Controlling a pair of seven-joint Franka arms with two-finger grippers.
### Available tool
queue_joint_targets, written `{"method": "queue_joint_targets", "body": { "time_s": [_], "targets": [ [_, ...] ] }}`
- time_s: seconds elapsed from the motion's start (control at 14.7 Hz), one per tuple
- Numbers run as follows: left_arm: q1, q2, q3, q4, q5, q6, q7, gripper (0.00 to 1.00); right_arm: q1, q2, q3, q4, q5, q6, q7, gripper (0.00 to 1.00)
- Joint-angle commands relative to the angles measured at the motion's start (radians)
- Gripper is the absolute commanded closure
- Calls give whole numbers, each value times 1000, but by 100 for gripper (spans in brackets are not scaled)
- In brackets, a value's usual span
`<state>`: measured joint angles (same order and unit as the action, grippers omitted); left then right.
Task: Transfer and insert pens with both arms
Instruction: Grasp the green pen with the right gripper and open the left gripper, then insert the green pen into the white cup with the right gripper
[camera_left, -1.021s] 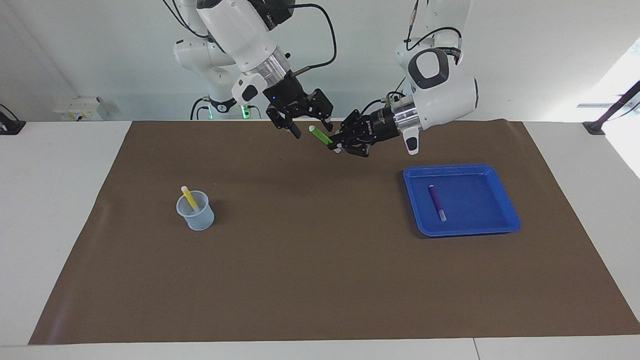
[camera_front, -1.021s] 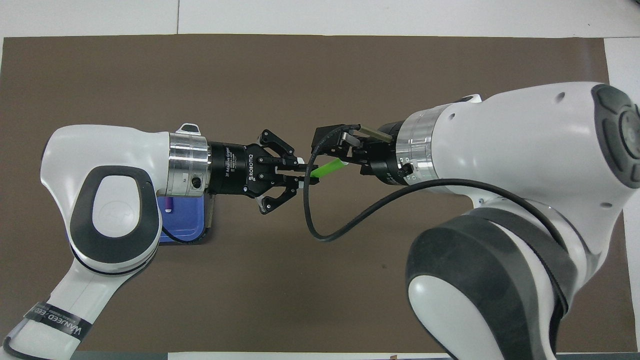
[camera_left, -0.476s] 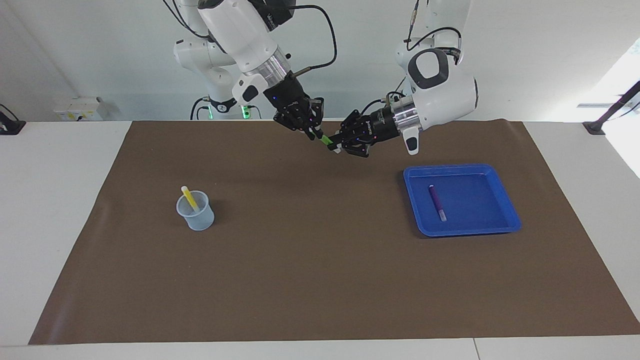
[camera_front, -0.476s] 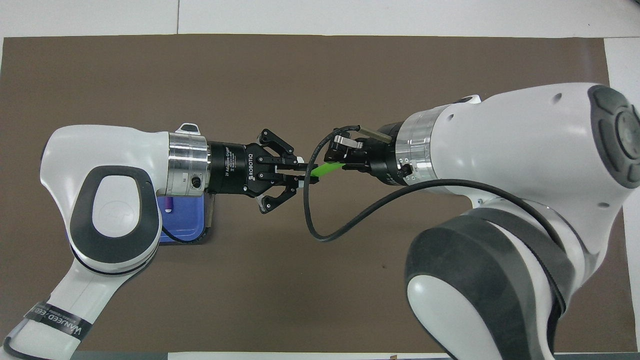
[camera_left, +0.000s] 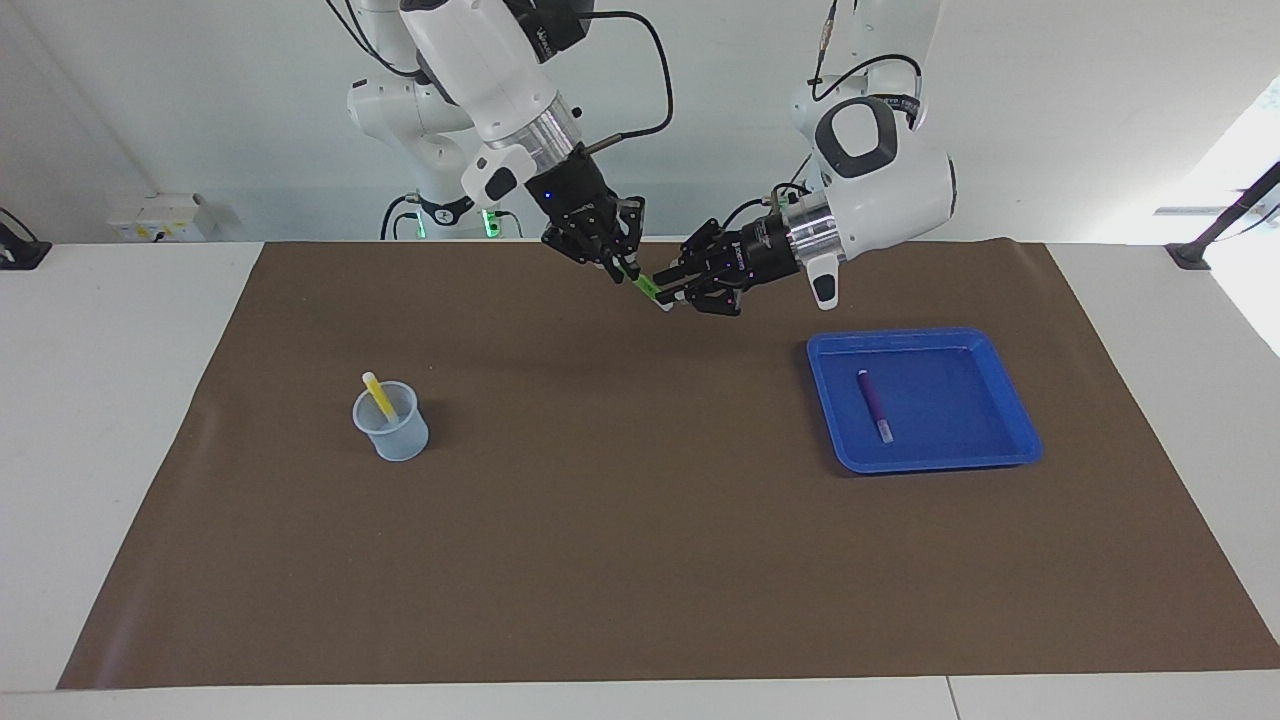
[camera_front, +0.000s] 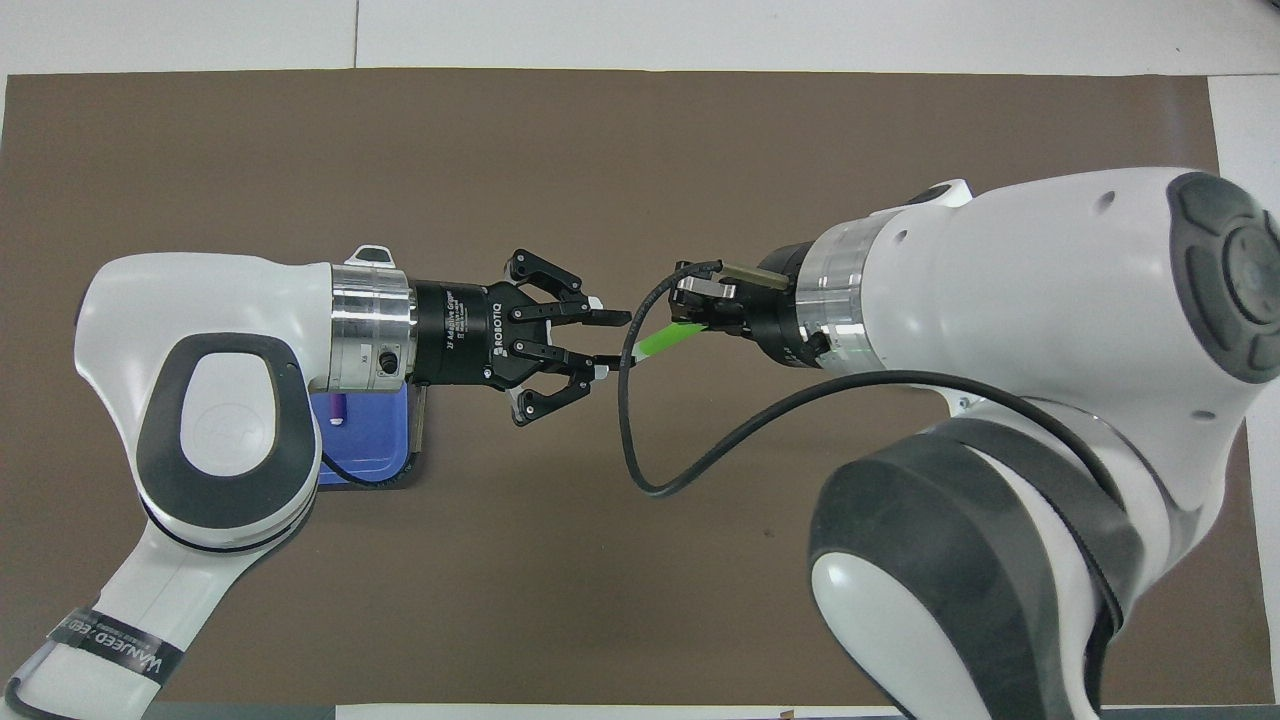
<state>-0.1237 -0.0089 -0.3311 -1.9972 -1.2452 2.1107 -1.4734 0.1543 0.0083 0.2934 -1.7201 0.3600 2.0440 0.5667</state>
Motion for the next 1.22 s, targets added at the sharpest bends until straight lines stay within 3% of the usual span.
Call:
{"method": "queue_joint_targets", "body": {
  "time_s": [0.0,0.34,0.75,1.02,1.16],
  "targets": [
    [16,-46,9,-35,-23,14,-16,0,-80,-11,1,-16,-74,-42,-118,100],
    [74,-43,15,-37,44,9,-15,0,-240,-63,0,-146,-166,-39,-531,100],
    [165,-26,15,-20,513,-32,21,0,-412,-90,0,-249,-194,2,-855,100],
    [249,-23,15,-46,543,-106,342,0,-469,-77,0,-318,-216,103,-982,100],
    [301,-20,15,-58,622,-133,479,0,-475,-62,0,-328,-222,134,-999,100]
  ]
}}
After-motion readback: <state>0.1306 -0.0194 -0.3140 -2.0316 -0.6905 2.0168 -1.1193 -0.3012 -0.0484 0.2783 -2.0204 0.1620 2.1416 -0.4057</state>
